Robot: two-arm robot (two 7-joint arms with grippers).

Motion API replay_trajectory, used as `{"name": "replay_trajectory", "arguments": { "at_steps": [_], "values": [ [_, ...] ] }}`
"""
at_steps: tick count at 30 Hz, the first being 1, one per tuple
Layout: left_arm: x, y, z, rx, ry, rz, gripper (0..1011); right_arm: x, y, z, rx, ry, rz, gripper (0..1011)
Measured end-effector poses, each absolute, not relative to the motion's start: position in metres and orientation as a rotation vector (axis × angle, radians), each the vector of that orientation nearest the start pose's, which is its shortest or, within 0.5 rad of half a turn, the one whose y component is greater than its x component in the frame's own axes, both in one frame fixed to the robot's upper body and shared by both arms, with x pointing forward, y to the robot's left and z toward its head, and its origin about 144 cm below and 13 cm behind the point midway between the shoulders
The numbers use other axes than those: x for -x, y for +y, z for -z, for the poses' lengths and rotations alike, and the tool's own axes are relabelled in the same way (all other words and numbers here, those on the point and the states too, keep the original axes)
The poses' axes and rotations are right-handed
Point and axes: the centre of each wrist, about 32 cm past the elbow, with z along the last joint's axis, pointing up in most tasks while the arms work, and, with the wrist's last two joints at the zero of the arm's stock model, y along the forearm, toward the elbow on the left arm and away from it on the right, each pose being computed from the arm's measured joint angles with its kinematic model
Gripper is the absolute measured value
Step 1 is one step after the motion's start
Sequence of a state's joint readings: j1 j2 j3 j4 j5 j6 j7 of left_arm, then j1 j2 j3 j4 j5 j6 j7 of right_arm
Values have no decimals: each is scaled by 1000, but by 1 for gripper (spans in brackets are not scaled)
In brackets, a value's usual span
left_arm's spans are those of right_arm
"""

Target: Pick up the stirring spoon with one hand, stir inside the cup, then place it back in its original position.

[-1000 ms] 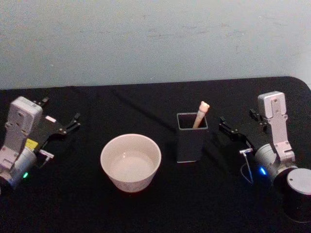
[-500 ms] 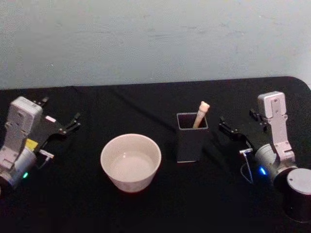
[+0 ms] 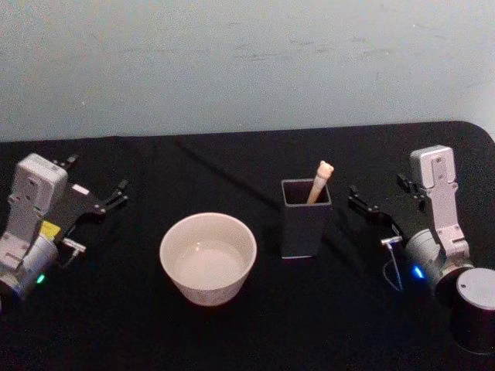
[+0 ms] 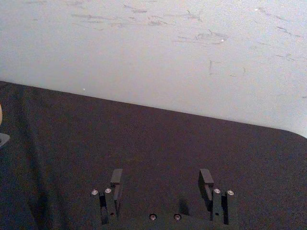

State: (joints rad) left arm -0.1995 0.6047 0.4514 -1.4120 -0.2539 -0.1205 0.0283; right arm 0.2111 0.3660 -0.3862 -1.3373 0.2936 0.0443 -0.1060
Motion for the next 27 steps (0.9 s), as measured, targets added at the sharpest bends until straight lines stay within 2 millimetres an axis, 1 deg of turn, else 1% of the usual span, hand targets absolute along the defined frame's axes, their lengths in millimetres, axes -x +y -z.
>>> {"name": "replay_trajectory", "arguments": {
  "at_steps": [27],
  "values": [
    [-489, 310, -1140, -304, -285, -1248, 1001, -500, -249, -1120, 253, 6, 1398, 1000]
  ]
}}
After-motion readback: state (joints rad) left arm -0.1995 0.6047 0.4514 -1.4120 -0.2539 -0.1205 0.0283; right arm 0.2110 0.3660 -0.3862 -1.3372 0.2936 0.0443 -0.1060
